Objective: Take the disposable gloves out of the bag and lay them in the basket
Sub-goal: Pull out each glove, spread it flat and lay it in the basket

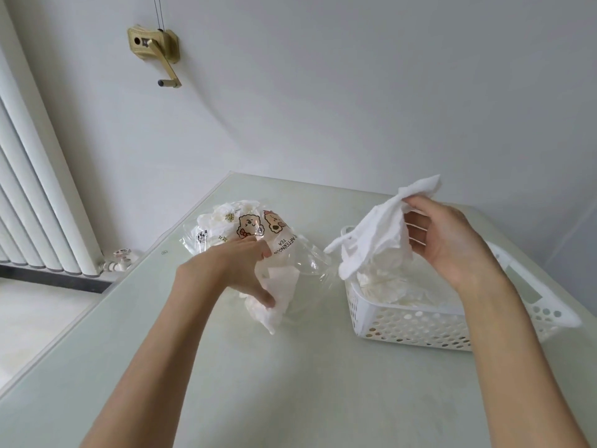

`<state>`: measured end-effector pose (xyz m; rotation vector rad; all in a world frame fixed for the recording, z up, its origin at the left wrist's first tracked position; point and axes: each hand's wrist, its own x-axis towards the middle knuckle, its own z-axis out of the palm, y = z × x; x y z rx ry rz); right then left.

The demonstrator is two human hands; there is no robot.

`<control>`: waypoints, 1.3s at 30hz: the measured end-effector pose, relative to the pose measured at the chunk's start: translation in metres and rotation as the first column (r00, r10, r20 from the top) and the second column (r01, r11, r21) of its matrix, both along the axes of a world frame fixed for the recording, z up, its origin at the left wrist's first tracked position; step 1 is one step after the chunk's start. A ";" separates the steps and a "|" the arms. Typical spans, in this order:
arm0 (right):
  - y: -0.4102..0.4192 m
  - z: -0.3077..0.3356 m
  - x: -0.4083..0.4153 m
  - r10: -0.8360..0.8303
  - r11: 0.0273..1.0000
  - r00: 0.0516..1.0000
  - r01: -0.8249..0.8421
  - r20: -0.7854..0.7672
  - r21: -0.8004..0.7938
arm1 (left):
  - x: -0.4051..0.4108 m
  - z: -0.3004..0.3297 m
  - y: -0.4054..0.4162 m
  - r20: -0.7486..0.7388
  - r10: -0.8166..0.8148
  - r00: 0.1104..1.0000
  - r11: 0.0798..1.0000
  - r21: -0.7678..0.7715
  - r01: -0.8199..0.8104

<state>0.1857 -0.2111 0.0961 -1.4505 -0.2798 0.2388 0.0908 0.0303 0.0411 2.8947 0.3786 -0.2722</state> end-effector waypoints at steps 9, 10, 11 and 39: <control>0.022 -0.005 -0.011 0.006 0.919 0.937 0.133 0.349 -0.371 | -0.012 0.043 -0.029 0.394 -0.021 0.919 0.878 -0.432 0.205; 0.026 -0.006 -0.014 0.050 0.922 0.936 0.090 0.347 -0.377 | -0.008 0.041 -0.038 0.413 -0.032 0.910 0.862 -0.449 0.234; 0.029 -0.007 -0.017 0.087 0.922 0.934 0.057 0.348 -0.384 | -0.003 0.039 -0.044 0.451 -0.043 0.891 0.864 -0.431 0.260; 0.007 0.007 -0.018 0.216 0.936 0.874 -0.058 0.436 -0.347 | -0.002 0.049 -0.031 0.404 0.170 0.899 0.423 -0.854 0.304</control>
